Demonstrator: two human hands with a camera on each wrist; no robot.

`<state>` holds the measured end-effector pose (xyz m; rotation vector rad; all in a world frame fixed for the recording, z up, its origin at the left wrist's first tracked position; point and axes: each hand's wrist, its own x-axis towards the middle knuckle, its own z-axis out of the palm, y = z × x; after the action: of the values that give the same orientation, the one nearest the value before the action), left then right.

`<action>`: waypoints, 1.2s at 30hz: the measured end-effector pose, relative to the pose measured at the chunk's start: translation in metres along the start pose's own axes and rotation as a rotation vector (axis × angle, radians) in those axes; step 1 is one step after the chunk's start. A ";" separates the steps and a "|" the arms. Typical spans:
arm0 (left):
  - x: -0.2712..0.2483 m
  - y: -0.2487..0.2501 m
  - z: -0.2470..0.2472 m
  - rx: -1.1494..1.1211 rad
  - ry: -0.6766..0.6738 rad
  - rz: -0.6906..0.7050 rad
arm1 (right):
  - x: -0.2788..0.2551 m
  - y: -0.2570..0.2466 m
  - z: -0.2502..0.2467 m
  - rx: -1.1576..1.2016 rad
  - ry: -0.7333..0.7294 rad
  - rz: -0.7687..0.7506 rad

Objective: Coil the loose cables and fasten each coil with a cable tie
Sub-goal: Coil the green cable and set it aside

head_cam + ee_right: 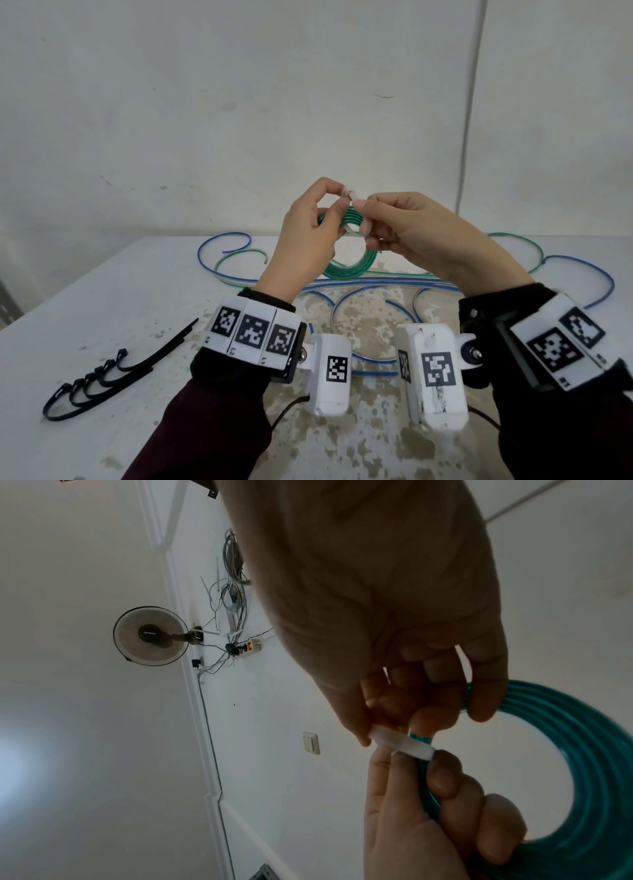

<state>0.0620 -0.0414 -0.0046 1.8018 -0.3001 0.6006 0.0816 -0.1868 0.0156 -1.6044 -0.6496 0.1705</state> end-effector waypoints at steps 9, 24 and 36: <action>-0.005 0.004 0.003 0.187 0.012 0.167 | -0.001 0.001 -0.002 0.031 0.048 -0.007; -0.005 0.011 -0.008 0.388 -0.036 0.320 | -0.004 -0.004 0.006 0.078 0.146 -0.018; -0.013 0.029 -0.016 0.251 -0.341 0.075 | -0.009 -0.008 -0.019 0.014 0.033 0.081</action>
<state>0.0332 -0.0367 0.0154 2.1449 -0.5444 0.3921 0.0802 -0.2078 0.0241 -1.6179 -0.5579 0.2072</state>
